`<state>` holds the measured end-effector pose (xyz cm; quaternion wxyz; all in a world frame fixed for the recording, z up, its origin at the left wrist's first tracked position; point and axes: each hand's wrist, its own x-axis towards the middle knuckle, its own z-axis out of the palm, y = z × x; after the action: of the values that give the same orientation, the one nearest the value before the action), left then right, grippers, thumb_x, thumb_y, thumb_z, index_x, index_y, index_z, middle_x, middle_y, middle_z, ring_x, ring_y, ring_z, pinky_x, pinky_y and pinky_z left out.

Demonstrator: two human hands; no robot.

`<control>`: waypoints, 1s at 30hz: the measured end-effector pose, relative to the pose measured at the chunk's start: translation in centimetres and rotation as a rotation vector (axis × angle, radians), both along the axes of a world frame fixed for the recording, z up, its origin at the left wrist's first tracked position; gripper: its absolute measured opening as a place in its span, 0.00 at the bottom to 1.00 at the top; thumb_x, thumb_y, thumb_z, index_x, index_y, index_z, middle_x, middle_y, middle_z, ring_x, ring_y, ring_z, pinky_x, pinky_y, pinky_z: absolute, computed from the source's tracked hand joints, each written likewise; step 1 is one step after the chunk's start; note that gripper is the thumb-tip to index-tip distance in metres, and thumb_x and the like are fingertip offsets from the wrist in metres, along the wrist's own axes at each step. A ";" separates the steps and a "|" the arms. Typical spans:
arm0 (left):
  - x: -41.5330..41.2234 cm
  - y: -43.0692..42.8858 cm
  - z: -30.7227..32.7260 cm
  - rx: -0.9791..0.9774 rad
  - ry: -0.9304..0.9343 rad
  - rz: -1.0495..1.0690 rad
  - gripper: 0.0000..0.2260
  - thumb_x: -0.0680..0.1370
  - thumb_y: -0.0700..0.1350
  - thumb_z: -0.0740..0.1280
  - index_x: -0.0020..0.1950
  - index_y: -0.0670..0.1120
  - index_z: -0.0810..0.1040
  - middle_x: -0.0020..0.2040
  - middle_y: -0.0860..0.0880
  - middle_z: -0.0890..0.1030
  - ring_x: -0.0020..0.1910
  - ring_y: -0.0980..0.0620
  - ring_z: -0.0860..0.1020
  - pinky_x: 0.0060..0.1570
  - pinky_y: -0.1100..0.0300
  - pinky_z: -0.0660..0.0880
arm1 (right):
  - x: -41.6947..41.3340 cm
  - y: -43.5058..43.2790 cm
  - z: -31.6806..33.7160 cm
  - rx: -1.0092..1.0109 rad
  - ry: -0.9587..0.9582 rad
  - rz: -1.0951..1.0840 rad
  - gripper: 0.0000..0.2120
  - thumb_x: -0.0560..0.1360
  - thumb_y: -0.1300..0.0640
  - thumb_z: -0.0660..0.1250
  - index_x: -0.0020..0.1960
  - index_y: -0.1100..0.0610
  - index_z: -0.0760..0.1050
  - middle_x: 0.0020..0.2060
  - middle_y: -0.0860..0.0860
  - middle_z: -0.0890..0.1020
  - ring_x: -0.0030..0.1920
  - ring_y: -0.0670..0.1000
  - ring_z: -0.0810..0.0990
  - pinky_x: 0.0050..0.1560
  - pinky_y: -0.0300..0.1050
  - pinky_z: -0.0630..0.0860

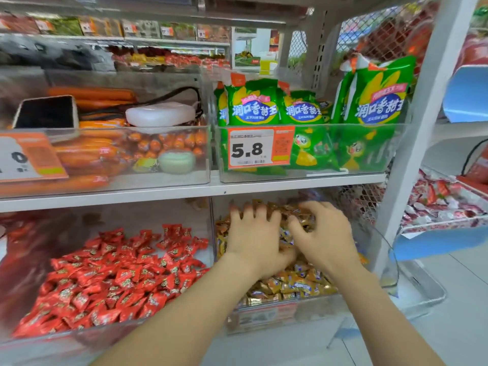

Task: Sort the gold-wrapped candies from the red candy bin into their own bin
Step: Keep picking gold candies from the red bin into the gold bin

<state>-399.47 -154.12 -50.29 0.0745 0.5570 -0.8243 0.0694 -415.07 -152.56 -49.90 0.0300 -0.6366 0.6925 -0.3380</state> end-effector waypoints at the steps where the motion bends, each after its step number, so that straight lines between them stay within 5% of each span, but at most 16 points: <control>1: 1.1 0.9 0.5 -0.103 0.038 -0.054 0.30 0.76 0.70 0.56 0.67 0.50 0.74 0.64 0.44 0.78 0.65 0.38 0.73 0.67 0.37 0.63 | 0.9 0.4 0.5 -0.048 -0.055 0.037 0.18 0.75 0.44 0.65 0.60 0.49 0.84 0.55 0.50 0.85 0.57 0.53 0.82 0.60 0.45 0.74; 5: 8.2 4.4 1.1 -0.344 0.194 -0.158 0.12 0.79 0.57 0.60 0.49 0.50 0.76 0.45 0.50 0.77 0.50 0.44 0.74 0.48 0.47 0.71 | 5.9 3.0 2.5 -0.145 -0.205 0.178 0.08 0.76 0.57 0.70 0.52 0.48 0.86 0.44 0.42 0.86 0.44 0.38 0.81 0.45 0.25 0.68; 8: 15.9 6.1 0.1 -0.284 0.234 0.047 0.10 0.78 0.57 0.60 0.47 0.52 0.74 0.44 0.52 0.74 0.47 0.45 0.73 0.46 0.47 0.74 | 10.7 4.5 2.5 -0.096 -0.179 0.422 0.10 0.75 0.60 0.72 0.51 0.47 0.85 0.42 0.39 0.85 0.45 0.38 0.82 0.46 0.27 0.72; 11: 22.1 7.6 -0.4 -0.057 0.047 0.451 0.24 0.76 0.67 0.56 0.59 0.51 0.75 0.56 0.46 0.76 0.56 0.39 0.75 0.53 0.45 0.76 | 15.2 4.3 1.5 -0.029 0.043 0.748 0.12 0.74 0.59 0.72 0.54 0.47 0.85 0.46 0.42 0.85 0.47 0.41 0.81 0.53 0.34 0.75; 14: 25.0 8.8 -0.7 0.337 -0.020 0.684 0.44 0.73 0.79 0.53 0.78 0.51 0.62 0.76 0.41 0.64 0.74 0.34 0.64 0.68 0.39 0.68 | 18.5 3.2 -0.5 0.219 0.240 0.872 0.16 0.75 0.52 0.73 0.63 0.44 0.81 0.56 0.45 0.82 0.59 0.47 0.80 0.63 0.42 0.75; 17: 26.4 8.7 -1.1 0.541 0.147 0.689 0.55 0.66 0.85 0.53 0.84 0.53 0.51 0.83 0.41 0.52 0.80 0.31 0.50 0.73 0.34 0.62 | 20.5 1.8 -1.7 0.461 0.373 0.828 0.28 0.76 0.47 0.76 0.74 0.45 0.75 0.66 0.48 0.79 0.68 0.52 0.76 0.68 0.46 0.73; 20: 27.6 7.7 -0.8 0.675 0.210 0.631 0.60 0.63 0.86 0.58 0.86 0.56 0.45 0.85 0.41 0.46 0.81 0.30 0.43 0.77 0.34 0.56 | 21.8 -0.7 -2.7 0.724 0.484 0.815 0.48 0.70 0.42 0.80 0.83 0.42 0.58 0.80 0.48 0.67 0.78 0.54 0.67 0.77 0.51 0.67; 23: 28.4 6.7 -1.2 0.752 0.261 0.555 0.63 0.59 0.84 0.66 0.85 0.60 0.42 0.85 0.42 0.41 0.82 0.29 0.43 0.79 0.34 0.54 | 23.8 -3.0 -3.9 0.825 0.606 0.748 0.60 0.61 0.37 0.82 0.83 0.37 0.50 0.80 0.54 0.63 0.78 0.60 0.67 0.76 0.57 0.69; 27: 28.8 5.8 -2.3 0.738 0.259 0.502 0.64 0.56 0.82 0.72 0.82 0.65 0.41 0.85 0.46 0.42 0.82 0.29 0.45 0.78 0.32 0.56 | 25.2 -5.0 -5.5 0.632 0.580 0.640 0.41 0.63 0.45 0.79 0.73 0.42 0.68 0.66 0.56 0.77 0.64 0.62 0.80 0.62 0.55 0.81; 30: 29.4 5.0 -2.9 0.706 0.233 0.471 0.62 0.56 0.78 0.74 0.82 0.65 0.46 0.84 0.49 0.48 0.81 0.29 0.50 0.76 0.32 0.60 | 25.0 -6.0 -5.1 0.478 0.522 0.536 0.25 0.70 0.56 0.74 0.67 0.49 0.76 0.63 0.55 0.81 0.64 0.61 0.81 0.62 0.55 0.81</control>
<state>-370.11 -149.13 -53.22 -0.0458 0.7252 -0.6339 -0.2648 -390.11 -158.53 -54.98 0.0870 -0.8328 0.5462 0.0236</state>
